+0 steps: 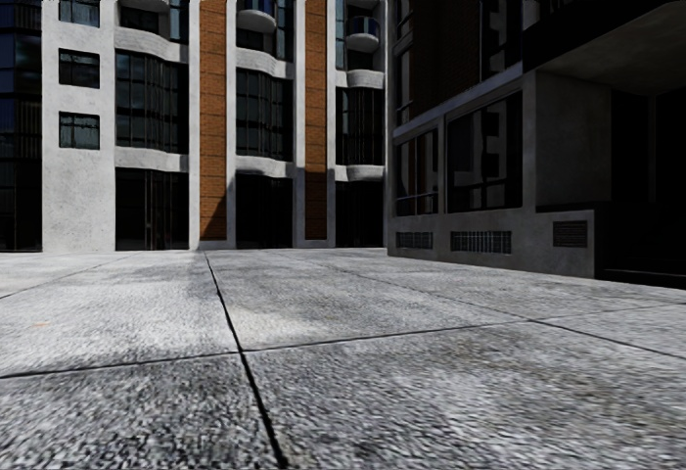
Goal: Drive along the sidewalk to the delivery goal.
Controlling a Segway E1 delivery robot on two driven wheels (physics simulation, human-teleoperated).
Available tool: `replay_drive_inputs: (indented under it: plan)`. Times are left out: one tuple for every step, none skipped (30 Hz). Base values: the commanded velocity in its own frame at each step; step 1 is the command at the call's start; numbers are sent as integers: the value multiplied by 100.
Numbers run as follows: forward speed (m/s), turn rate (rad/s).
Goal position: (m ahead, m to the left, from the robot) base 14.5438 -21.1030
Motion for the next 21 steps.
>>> replay_drive_inputs:
  plan:
    - [200, 0]
    - [200, 0]
    - [200, 0]
    - [200, 0]
    - [200, 0]
    - [200, 0]
    - [200, 0]
    - [200, 0]
    - [200, 0]
    - [200, 0]
    - [200, 0]
    - [200, 0]
    - [200, 0]
    - [200, 0]
    - [200, 0]
    - [200, 0]
    - [200, 0]
    - [200, 0]
    - [200, 0]
    - [200, 0]
    - [200, 0]
